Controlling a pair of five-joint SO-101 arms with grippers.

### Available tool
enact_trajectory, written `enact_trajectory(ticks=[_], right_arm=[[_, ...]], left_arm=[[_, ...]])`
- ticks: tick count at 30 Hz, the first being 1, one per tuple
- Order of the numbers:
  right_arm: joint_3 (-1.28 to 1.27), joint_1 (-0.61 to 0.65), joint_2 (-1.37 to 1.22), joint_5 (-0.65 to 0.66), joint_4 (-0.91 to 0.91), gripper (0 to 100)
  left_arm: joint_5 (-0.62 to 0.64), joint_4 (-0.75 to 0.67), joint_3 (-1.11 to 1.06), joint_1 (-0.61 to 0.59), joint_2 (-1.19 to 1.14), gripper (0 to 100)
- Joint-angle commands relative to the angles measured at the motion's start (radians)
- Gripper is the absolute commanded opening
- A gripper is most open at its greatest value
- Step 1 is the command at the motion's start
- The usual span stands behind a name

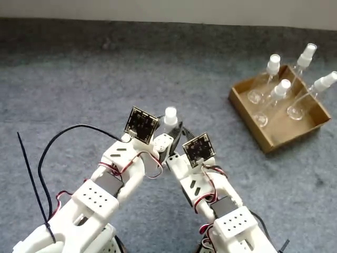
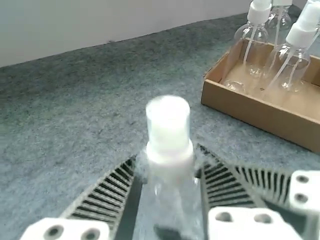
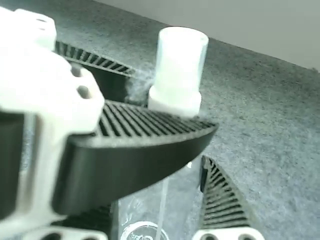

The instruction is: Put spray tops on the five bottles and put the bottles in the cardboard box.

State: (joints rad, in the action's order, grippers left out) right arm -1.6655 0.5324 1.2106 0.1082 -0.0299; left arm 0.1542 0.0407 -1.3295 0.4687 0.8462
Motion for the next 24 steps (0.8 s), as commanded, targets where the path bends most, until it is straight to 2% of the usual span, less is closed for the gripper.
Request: enact_trajectory(ticks=[1, 19, 24], right_arm=[[-0.062, 0.001, 0.019, -0.008, -0.007, 4.1], [-0.061, -0.001, 0.019, -0.005, -0.007, 4.1], [-0.061, -0.001, 0.019, -0.003, -0.007, 4.1]], left_arm=[[-0.006, 0.034, 0.012, 0.007, 0.004, 18], [-0.011, 0.041, 0.027, 0.008, 0.008, 17], [-0.011, 0.233, 0.13, 0.01, 0.008, 17]])
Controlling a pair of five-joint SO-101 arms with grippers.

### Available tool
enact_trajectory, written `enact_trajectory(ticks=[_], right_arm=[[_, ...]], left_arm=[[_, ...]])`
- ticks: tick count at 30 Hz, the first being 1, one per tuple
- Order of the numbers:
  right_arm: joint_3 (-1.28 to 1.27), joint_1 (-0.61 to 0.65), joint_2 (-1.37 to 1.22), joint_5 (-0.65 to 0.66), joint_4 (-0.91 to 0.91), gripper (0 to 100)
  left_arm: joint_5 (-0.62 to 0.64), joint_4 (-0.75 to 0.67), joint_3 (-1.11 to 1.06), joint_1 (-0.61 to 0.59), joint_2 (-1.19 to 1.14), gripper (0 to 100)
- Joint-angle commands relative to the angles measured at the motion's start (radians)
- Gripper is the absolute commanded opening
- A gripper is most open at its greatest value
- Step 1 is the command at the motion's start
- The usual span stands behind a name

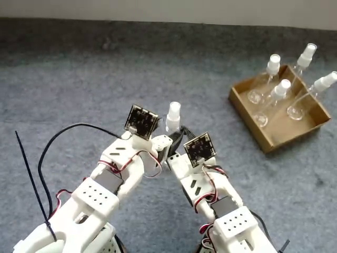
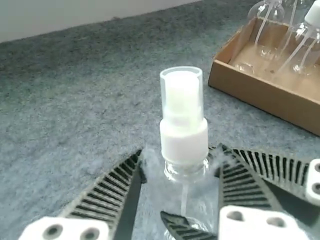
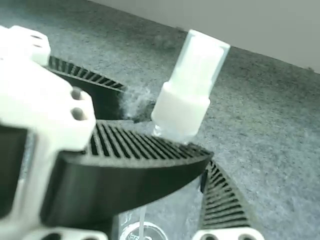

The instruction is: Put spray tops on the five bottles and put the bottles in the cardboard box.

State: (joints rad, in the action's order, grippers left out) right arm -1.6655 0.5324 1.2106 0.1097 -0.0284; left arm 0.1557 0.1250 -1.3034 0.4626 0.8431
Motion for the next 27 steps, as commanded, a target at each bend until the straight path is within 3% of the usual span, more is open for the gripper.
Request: enact_trajectory(ticks=[1, 4, 12, 18, 27], right_arm=[[-0.061, -0.001, 0.019, -0.005, -0.008, 4.1], [-0.061, -0.001, 0.019, -0.005, -0.008, 4.1], [-0.061, 0.001, 0.019, -0.005, -0.008, 4.1], [-0.061, 0.002, 0.019, -0.005, -0.008, 4.1], [-0.062, 0.002, 0.019, -0.006, -0.008, 4.1]], left_arm=[[-0.012, 0.187, 0.13, 0.013, 0.012, 17], [-0.012, 0.253, 0.174, 0.01, 0.012, 17], [-0.012, 0.259, 0.186, 0.008, 0.015, 17], [-0.012, 0.269, 0.185, 0.007, 0.163, 17], [-0.014, 0.436, 0.186, -0.015, 0.328, 17]])
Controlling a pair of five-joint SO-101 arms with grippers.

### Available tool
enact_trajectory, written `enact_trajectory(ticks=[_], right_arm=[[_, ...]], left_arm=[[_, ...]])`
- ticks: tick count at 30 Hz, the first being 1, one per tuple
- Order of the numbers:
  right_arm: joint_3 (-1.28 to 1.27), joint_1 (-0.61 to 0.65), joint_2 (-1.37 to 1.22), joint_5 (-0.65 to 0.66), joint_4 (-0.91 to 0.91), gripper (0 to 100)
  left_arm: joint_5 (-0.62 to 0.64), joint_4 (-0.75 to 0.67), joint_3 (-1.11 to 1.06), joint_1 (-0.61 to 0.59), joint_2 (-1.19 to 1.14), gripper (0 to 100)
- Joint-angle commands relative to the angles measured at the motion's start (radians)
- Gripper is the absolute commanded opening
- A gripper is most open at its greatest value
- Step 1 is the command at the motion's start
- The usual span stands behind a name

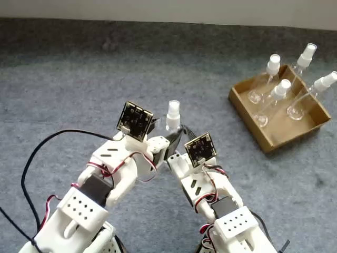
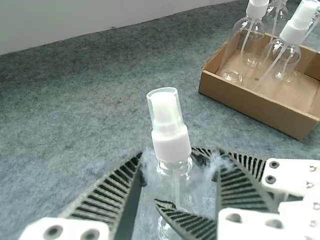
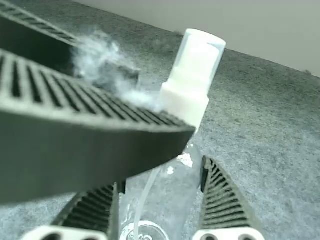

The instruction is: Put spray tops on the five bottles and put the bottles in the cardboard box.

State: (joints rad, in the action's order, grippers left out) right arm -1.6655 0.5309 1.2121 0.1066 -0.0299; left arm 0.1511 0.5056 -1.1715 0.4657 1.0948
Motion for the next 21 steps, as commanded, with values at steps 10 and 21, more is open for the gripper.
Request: enact_trajectory(ticks=[10, 21], right_arm=[[-0.064, 0.004, 0.018, -0.005, -0.007, 4.1], [0.027, -0.025, 0.018, -0.002, 0.117, 4.1]], left_arm=[[-0.009, 0.322, 0.053, -0.101, 0.383, 17], [-0.118, 0.434, 0.053, -0.209, 0.545, 5]])
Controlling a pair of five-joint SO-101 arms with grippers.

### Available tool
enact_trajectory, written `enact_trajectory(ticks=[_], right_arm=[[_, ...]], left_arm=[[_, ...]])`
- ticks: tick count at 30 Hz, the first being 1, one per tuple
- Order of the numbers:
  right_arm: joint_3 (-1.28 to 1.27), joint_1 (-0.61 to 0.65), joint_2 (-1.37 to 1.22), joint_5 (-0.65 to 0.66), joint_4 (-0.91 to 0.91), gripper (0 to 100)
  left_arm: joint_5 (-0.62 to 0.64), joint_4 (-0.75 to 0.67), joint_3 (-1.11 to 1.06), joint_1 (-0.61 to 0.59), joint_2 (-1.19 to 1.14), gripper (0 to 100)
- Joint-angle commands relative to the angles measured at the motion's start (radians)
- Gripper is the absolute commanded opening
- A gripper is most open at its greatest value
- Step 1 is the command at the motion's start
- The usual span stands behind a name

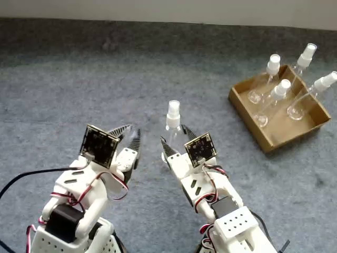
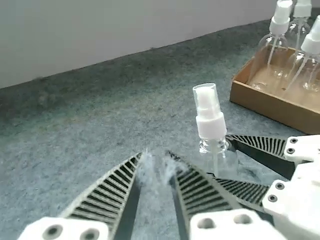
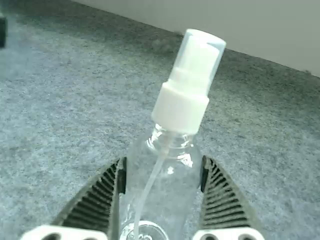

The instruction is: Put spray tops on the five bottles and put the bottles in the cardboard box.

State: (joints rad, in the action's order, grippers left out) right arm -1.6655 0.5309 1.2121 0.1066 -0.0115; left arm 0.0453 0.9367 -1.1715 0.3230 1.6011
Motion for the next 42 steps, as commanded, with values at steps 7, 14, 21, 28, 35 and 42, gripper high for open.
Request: enact_trajectory(ticks=[7, 14, 21, 28, 35, 42], right_arm=[[0.344, -0.162, 0.018, -0.009, 0.42, 4.1], [0.355, -0.168, 0.056, -0.009, 0.472, 4.1], [0.4, -0.166, 0.398, -0.006, 0.588, 4.1], [0.363, -0.166, 0.461, -0.008, 0.585, 4.1], [0.248, -0.157, 0.463, -0.009, 0.452, 4.1], [0.202, -0.044, 0.463, -0.009, 0.372, 4.1]], left_arm=[[-0.015, 0.106, 0.05, -0.107, 0.147, 4], [-0.011, 0.12, -0.016, -0.099, 0.194, 4], [-0.009, 0.04, -0.17, -0.042, 0.196, 4], [-0.009, -0.002, -0.248, 0.163, 0.197, 4], [-0.009, -0.095, -0.338, 0.325, 0.197, 4], [-0.009, -0.304, -0.49, 0.364, 0.197, 4]])
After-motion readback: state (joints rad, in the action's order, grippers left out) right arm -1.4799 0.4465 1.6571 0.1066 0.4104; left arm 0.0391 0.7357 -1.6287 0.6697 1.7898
